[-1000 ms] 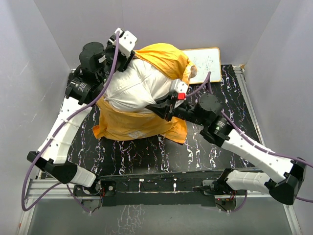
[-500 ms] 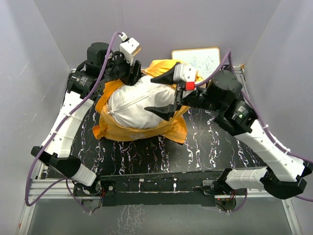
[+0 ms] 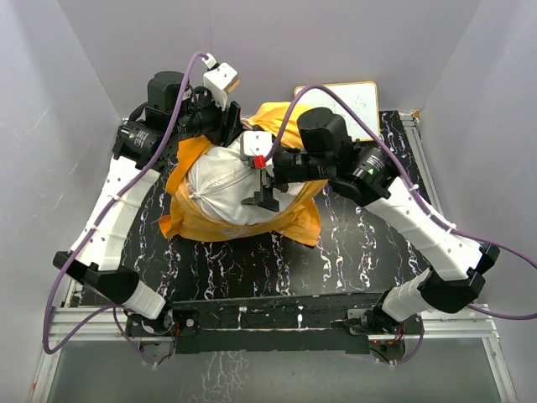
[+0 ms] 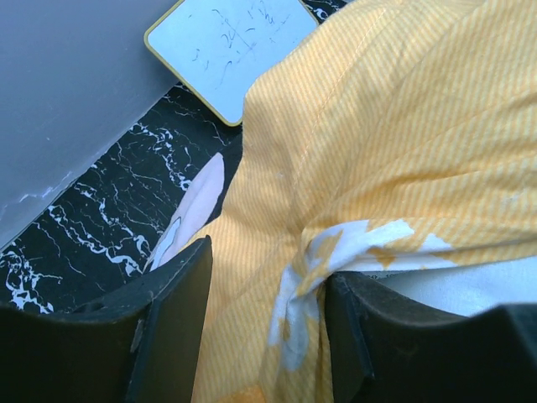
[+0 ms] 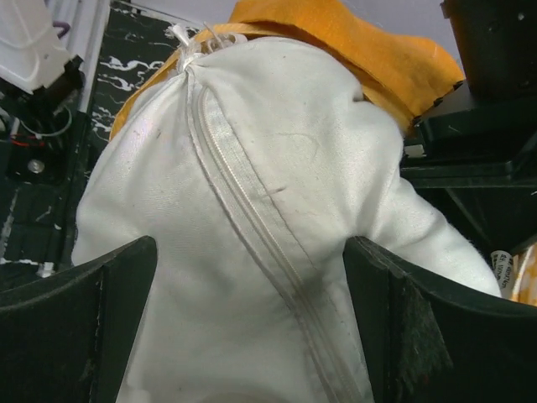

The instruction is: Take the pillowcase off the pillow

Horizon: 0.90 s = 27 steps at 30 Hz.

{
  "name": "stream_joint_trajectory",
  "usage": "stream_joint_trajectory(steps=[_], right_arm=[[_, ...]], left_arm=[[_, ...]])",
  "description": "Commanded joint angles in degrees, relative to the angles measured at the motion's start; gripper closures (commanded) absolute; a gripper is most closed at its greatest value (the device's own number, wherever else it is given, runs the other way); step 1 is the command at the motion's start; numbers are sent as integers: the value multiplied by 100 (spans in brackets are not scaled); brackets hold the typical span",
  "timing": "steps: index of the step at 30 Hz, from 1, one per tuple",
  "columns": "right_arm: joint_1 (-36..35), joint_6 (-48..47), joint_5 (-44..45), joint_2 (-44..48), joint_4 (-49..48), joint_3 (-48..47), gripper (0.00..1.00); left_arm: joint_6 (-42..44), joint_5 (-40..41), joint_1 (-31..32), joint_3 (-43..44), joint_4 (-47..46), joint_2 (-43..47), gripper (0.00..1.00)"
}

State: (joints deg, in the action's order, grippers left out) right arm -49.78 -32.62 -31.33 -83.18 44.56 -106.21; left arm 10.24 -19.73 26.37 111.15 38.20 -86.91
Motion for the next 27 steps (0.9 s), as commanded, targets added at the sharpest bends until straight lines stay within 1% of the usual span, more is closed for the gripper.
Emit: stream_joint_trajectory(steps=[1,3,5,6,7,8,9,10,13,14,15,16,17,18,20,23,25,27], right_arm=[[-24,-465,560,34,23,94,2],[-165,-517,579,-27,-61,282,2],[-358,-546,1021,-57,-296,576,2],[-415,-555,1329,-58,-464,738,5],[-449,-547,1583,-46,-665,859,10],[-461,-492,1765,-29,-875,948,18],[-462,-411,1900,11,-1092,1006,29],[-458,-328,1959,58,-1302,1034,41],[-443,-16,1861,264,-1892,1046,74],[-445,119,1798,339,-2057,1061,87],[-421,302,1796,415,-2230,1081,91],[-377,445,1752,469,-2333,1088,92],[-333,588,1709,511,-2386,1075,92],[-267,749,1675,521,-2401,1039,92],[40,1099,1315,505,-2360,932,92],[769,1668,493,555,-2472,964,92],[1367,2218,-236,680,-2924,1247,92],[1850,2844,-749,810,-3691,1712,92]], left_arm=[[-58,-82,-27,261,461,-29,52],[-77,-142,-27,347,544,-32,53],[-84,-135,-27,359,524,5,53],[-69,-106,-27,343,480,38,52],[-55,-55,-27,286,418,103,50],[-26,-10,-27,216,351,155,46],[4,63,-27,139,288,216,40],[23,130,-27,47,226,276,36],[52,374,-27,-247,132,456,28],[33,486,-22,-350,101,524,23],[19,601,-26,-453,53,590,19],[33,710,-39,-560,2,665,15],[59,807,-62,-673,-87,758,5],[96,905,-96,-767,-200,817,3],[264,1110,-159,-898,-393,1123,3],[384,1138,-293,-1009,-514,1485,3],[367,1082,-342,-1498,-579,1850,3],[363,1053,-350,-2059,-503,2262,3]])
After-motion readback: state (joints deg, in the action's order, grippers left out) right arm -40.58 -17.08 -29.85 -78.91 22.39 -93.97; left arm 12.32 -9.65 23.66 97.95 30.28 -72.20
